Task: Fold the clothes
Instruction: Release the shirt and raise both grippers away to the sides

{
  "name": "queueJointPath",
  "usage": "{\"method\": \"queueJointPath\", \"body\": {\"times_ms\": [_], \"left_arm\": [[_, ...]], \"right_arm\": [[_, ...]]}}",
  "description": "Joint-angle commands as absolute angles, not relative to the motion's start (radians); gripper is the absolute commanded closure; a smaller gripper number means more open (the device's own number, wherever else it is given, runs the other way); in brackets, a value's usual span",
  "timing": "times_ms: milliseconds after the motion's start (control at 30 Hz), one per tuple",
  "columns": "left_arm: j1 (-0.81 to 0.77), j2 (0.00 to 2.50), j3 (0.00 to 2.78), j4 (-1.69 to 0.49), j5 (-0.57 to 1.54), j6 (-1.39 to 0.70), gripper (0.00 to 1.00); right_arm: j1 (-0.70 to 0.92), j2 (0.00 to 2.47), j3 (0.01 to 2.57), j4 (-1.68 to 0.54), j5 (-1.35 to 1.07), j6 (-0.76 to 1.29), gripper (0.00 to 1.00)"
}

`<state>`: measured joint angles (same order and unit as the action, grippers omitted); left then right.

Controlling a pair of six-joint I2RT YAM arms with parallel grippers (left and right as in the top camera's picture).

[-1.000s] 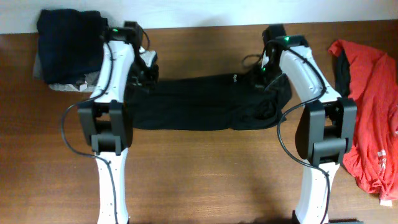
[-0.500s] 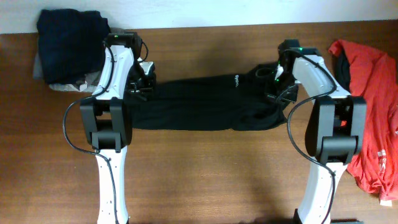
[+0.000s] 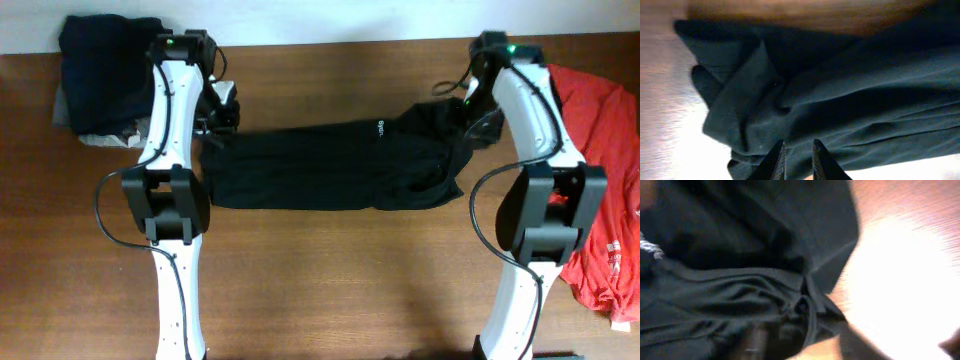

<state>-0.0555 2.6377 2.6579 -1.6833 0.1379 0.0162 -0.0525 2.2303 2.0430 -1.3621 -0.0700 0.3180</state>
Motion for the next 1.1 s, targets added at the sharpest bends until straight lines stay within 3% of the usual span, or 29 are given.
{"method": "queueJointPath", "body": {"times_ms": [0, 100, 133, 300, 333, 433, 533, 600, 833, 1067], "left_arm": [[-0.049, 2.555, 2.677, -1.688, 0.115, 0.015, 0.65], [-0.042, 2.511, 2.677, -1.688, 0.076, 0.011, 0.38], [-0.038, 2.499, 2.677, -1.688, 0.064, 0.007, 0.33], [-0.003, 2.411, 2.665, -1.689, -0.027, -0.064, 0.31], [0.007, 2.386, 2.661, -1.688, -0.027, -0.068, 0.3], [0.041, 2.305, 2.638, -1.688, -0.026, -0.079, 0.28], [0.075, 2.228, 2.593, -1.688, -0.022, -0.079, 0.16], [0.091, 2.202, 2.562, -1.688, -0.017, -0.079, 0.01], [0.138, 2.196, 2.339, -1.678, 0.061, -0.08, 0.01], [0.211, 2.196, 2.041, -1.41, 0.317, 0.034, 0.01]], "right_arm": [[-0.061, 2.181, 2.188, -1.449, 0.032, 0.323, 0.28], [-0.061, 2.181, 2.274, -1.543, 0.061, 0.323, 0.24], [-0.061, 2.181, 2.294, -1.568, 0.061, 0.323, 0.23], [-0.059, 2.173, 2.347, -1.699, 0.064, 0.313, 0.23], [-0.059, 2.164, 2.338, -1.699, 0.06, 0.304, 0.15], [-0.053, 2.153, 2.333, -1.699, 0.059, 0.304, 0.13], [-0.039, 2.138, 2.333, -1.699, 0.032, 0.3, 0.1], [-0.022, 2.126, 2.332, -1.699, 0.009, 0.282, 0.01], [0.06, 2.042, 2.285, -1.699, 0.115, 0.259, 0.01], [0.043, 1.976, 2.271, -1.699, 0.174, 0.266, 0.01]]}}
